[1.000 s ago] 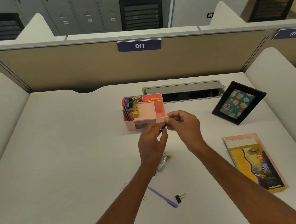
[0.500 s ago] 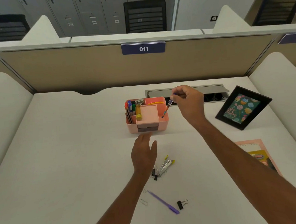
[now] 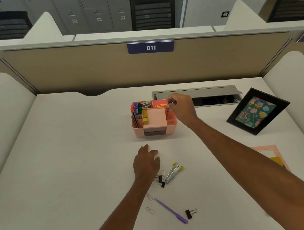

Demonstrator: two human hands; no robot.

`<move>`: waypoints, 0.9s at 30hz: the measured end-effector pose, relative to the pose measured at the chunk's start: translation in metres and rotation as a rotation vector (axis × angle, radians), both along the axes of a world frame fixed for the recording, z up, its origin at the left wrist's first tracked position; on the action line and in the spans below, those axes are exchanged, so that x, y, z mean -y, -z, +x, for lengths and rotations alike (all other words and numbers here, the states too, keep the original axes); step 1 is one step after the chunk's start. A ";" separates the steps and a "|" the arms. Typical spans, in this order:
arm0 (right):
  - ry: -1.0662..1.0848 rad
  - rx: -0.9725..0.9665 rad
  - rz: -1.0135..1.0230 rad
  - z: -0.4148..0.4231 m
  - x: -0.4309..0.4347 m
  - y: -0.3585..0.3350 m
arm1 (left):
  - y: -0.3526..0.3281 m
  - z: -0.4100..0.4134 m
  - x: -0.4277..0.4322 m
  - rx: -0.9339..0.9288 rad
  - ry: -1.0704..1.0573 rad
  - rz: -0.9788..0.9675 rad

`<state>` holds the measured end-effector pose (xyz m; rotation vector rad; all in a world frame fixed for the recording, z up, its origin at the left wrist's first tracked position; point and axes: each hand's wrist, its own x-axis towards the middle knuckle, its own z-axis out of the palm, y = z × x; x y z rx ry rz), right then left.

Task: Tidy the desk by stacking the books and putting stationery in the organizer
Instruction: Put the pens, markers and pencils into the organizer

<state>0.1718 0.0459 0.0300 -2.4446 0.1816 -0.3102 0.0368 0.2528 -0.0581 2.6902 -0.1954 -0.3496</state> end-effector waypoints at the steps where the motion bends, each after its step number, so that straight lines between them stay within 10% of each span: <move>1: -0.006 -0.017 -0.001 0.002 -0.001 0.002 | -0.001 0.000 0.000 0.000 0.009 0.007; 27: 0.076 0.012 -0.033 -0.008 -0.002 -0.012 | -0.002 0.005 -0.008 -0.078 -0.005 -0.115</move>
